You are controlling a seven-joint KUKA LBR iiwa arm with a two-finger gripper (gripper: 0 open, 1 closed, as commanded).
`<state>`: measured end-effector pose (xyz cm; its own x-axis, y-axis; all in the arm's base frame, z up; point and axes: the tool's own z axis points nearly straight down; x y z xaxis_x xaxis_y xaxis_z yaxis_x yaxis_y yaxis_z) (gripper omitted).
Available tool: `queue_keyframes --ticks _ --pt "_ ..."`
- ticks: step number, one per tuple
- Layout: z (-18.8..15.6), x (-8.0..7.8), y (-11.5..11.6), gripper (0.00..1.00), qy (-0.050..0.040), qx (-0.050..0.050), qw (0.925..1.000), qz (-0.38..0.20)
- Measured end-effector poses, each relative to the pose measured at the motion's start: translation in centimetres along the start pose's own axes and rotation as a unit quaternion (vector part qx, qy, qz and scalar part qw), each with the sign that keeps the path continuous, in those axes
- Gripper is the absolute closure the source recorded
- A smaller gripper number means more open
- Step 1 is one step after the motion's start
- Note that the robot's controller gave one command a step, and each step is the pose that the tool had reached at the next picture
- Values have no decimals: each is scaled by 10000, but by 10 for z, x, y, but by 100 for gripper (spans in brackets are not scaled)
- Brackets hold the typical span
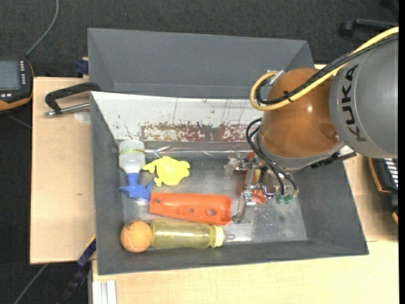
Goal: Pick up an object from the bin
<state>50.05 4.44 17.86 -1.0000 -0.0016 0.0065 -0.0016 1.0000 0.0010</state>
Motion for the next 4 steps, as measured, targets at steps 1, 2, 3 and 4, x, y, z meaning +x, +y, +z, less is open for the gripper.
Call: queue_keyframes --ticks 1,2,3,4 --pt "-4 -1 0 0 -35 -2 10000 5" --pt "68 2 29 0 -40 -6 9996 -280" --pt "101 2 35 0 -17 10 9995 -322" --pt "52 5 44 0 -88 -14 9979 -647"
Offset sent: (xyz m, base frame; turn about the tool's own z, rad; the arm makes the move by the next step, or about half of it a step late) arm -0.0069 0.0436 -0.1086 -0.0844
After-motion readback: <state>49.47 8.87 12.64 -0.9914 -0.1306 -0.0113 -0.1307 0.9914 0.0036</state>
